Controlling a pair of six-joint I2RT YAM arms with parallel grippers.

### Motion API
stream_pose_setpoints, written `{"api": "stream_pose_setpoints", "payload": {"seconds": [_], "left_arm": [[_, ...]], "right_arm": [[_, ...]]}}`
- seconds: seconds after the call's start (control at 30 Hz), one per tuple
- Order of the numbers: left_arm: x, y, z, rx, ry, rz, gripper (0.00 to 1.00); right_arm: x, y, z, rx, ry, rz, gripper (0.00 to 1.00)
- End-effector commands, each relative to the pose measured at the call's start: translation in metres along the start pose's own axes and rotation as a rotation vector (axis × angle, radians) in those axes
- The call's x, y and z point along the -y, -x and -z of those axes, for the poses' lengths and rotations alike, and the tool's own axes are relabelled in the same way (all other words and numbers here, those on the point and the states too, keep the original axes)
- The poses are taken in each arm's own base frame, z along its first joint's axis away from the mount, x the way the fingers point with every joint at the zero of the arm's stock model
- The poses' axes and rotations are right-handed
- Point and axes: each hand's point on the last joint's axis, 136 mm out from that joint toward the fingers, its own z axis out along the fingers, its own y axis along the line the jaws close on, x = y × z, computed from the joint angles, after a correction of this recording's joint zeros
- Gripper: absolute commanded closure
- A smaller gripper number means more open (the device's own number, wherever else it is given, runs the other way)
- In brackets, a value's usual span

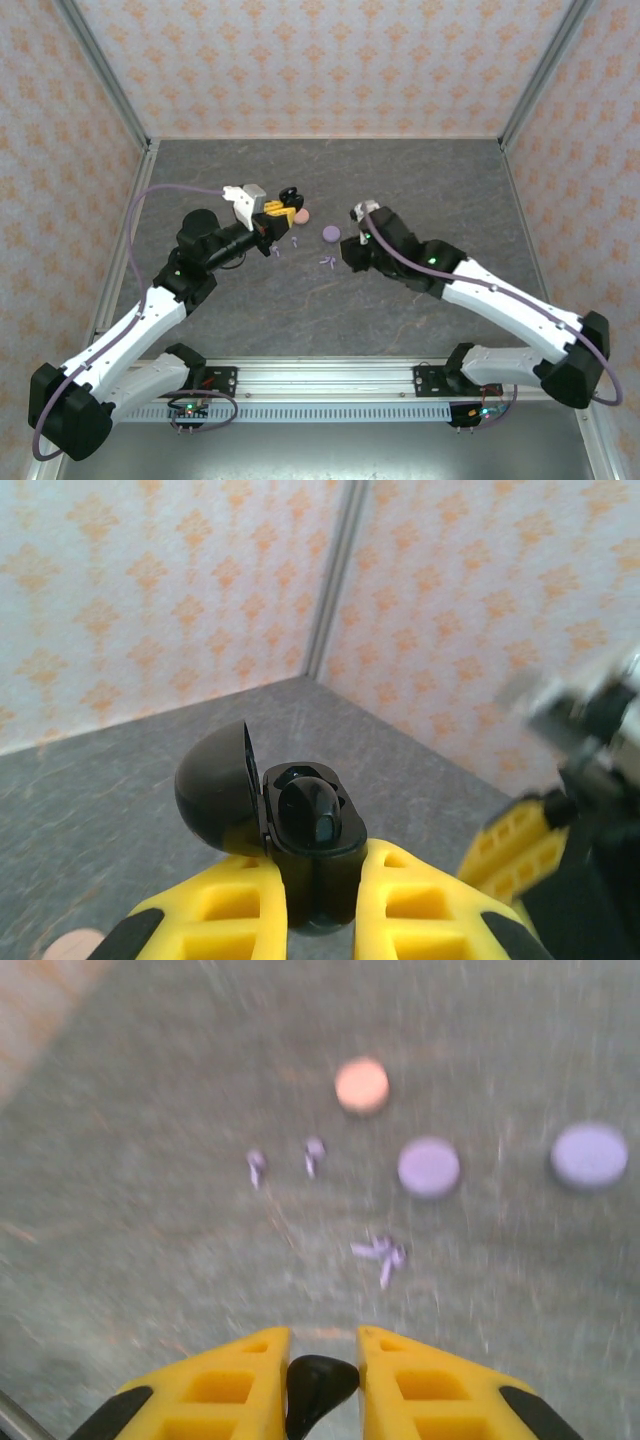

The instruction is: Insert the wireless bluetooth earbuds into the charging case

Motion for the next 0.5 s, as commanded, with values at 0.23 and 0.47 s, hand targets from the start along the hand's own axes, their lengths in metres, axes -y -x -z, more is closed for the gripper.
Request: {"api": "stream_pose_setpoints", "payload": {"seconds": [0.23, 0.47], "left_arm": [[0.048, 0.014, -0.003, 0.034, -0.209, -0.097, 1.00], [0.056, 0.011, -0.005, 0.023, -0.238, -0.101, 1.00]], "right_arm": [[-0.050, 0.110, 0.063, 0.320, 0.175, 0.113, 0.78], [-0.067, 0.115, 0.049, 0.300, 0.225, 0.137, 0.78]]}}
